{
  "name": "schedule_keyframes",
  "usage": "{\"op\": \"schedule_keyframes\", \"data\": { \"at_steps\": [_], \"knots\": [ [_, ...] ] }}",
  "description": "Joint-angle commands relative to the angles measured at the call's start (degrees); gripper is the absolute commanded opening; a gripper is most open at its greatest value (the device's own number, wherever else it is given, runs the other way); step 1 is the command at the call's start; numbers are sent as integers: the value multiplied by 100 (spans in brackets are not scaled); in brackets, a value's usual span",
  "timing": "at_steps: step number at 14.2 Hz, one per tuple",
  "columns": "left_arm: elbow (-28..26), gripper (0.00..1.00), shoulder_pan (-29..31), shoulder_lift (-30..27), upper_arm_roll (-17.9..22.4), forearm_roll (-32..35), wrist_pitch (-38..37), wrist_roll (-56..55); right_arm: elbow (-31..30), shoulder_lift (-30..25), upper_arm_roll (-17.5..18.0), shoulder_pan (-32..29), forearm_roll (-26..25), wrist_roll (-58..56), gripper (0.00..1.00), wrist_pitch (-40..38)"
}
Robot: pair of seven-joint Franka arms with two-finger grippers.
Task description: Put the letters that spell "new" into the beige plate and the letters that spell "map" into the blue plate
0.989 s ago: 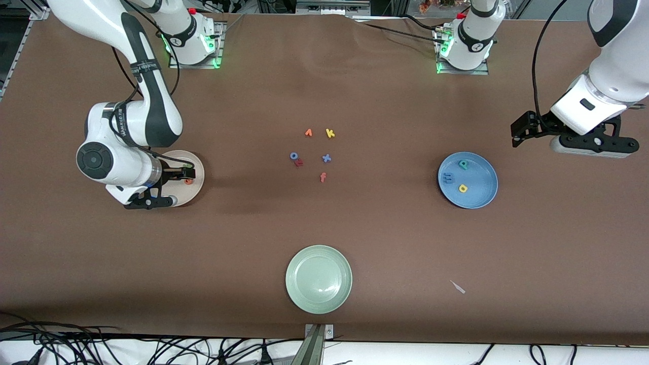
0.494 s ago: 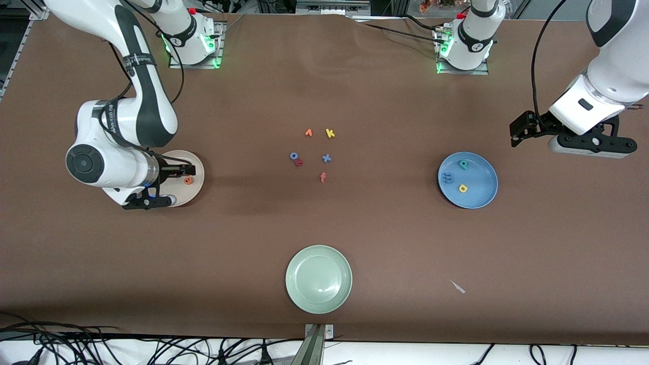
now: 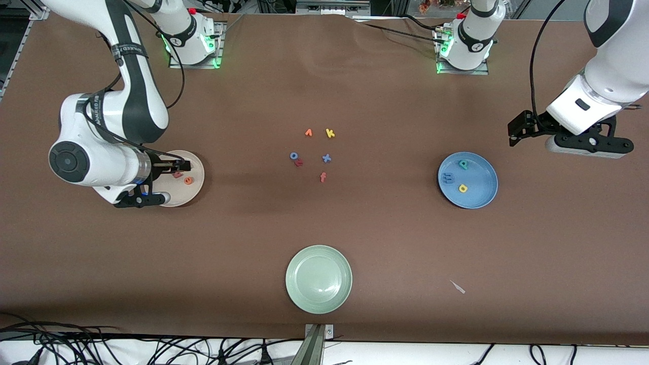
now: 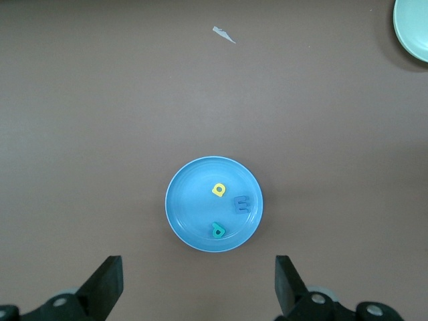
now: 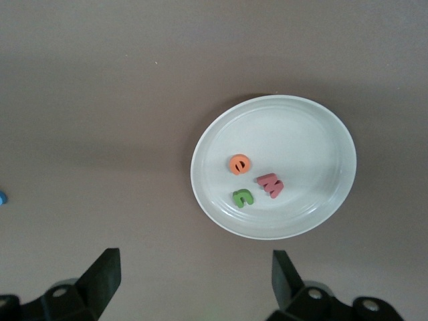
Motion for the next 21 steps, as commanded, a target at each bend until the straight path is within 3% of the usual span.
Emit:
{"op": "schedule_keyframes", "data": {
  "at_steps": [1, 4, 6, 12, 21],
  "knots": [
    [246, 100, 13, 99, -9, -97, -151, 124, 489, -126, -34, -45, 67, -81, 100, -629],
    [255, 100, 4, 108, -18, -97, -151, 115, 825, -327, 141, -386, 84, -29, 100, -1176],
    [255, 100, 4, 108, -9, -97, -151, 115, 799, -617, 589, -878, 32, 120, 100, -1212],
    [282, 100, 4, 108, -17, -97, -151, 89, 1194, -1074, 661, -959, -372, 68, 100, -2020],
    [282, 100, 4, 108, -18, -97, -151, 97, 941, -1567, 933, -1346, -566, 182, 100, -1696]
  ]
}}
